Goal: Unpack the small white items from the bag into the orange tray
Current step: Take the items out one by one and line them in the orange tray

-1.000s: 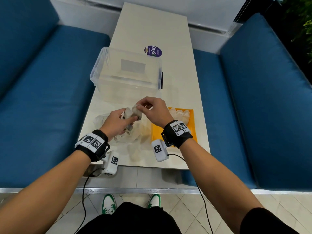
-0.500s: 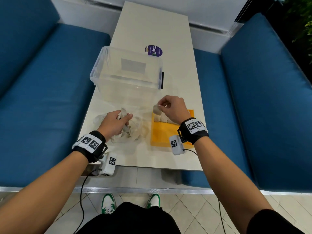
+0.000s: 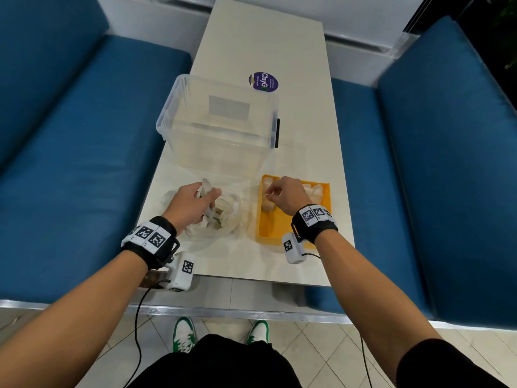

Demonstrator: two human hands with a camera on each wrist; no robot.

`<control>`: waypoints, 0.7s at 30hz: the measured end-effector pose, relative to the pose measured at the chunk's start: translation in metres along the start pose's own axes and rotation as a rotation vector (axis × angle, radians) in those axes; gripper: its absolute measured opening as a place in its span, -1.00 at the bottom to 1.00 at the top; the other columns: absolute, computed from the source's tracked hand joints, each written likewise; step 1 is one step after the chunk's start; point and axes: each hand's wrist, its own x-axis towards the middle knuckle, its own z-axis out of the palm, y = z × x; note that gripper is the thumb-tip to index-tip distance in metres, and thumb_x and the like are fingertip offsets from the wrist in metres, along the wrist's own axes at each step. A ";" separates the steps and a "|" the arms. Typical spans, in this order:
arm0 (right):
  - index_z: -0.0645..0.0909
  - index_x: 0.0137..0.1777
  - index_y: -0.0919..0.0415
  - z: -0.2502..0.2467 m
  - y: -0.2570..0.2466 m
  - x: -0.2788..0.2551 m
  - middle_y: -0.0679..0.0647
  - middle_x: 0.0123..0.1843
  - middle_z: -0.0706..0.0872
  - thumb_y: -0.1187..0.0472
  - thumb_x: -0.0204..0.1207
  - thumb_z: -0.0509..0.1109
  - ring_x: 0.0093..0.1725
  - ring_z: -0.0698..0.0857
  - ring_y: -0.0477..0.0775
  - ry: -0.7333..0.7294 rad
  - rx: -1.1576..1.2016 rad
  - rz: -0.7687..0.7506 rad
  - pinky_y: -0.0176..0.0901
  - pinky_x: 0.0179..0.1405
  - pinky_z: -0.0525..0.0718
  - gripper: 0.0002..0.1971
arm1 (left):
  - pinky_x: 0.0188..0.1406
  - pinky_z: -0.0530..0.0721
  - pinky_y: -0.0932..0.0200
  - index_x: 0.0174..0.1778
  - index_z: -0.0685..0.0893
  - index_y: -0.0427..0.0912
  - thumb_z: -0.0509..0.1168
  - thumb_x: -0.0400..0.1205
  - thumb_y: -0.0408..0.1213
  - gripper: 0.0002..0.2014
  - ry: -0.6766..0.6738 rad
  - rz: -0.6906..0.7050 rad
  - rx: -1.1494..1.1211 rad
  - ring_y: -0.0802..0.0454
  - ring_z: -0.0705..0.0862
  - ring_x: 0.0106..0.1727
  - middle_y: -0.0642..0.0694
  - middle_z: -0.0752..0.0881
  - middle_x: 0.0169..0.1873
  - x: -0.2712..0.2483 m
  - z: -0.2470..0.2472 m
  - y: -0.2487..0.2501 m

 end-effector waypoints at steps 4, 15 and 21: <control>0.83 -0.05 0.10 0.007 0.003 0.008 0.03 -0.08 0.80 0.20 0.53 0.52 -0.06 0.72 0.04 0.034 0.022 0.042 -0.13 0.01 0.69 -0.94 | -0.43 0.55 0.15 0.12 0.73 -0.35 0.43 0.70 -0.02 -0.61 0.008 -0.009 0.003 -0.01 0.65 -0.25 -0.08 0.73 -0.28 0.001 -0.003 -0.001; 0.78 -0.10 0.10 0.009 0.003 0.011 0.03 -0.14 0.79 0.15 0.53 0.54 -0.07 0.72 0.04 0.106 0.100 0.115 -0.06 0.00 0.77 -0.95 | -0.41 0.56 0.13 0.08 0.68 -0.41 0.43 0.70 -0.01 -0.56 0.007 -0.021 0.020 -0.03 0.63 -0.23 -0.10 0.74 -0.26 -0.001 -0.004 0.000; 0.75 0.01 0.12 0.007 0.003 0.009 0.01 -0.14 0.78 0.15 0.56 0.51 -0.18 0.63 -0.13 0.117 0.104 0.107 -0.29 -0.15 0.64 -0.91 | -0.39 0.54 0.13 0.13 0.73 -0.25 0.41 0.72 -0.12 -0.75 -0.016 -0.046 -0.009 -0.03 0.67 -0.18 -0.11 0.73 -0.22 -0.004 -0.005 0.005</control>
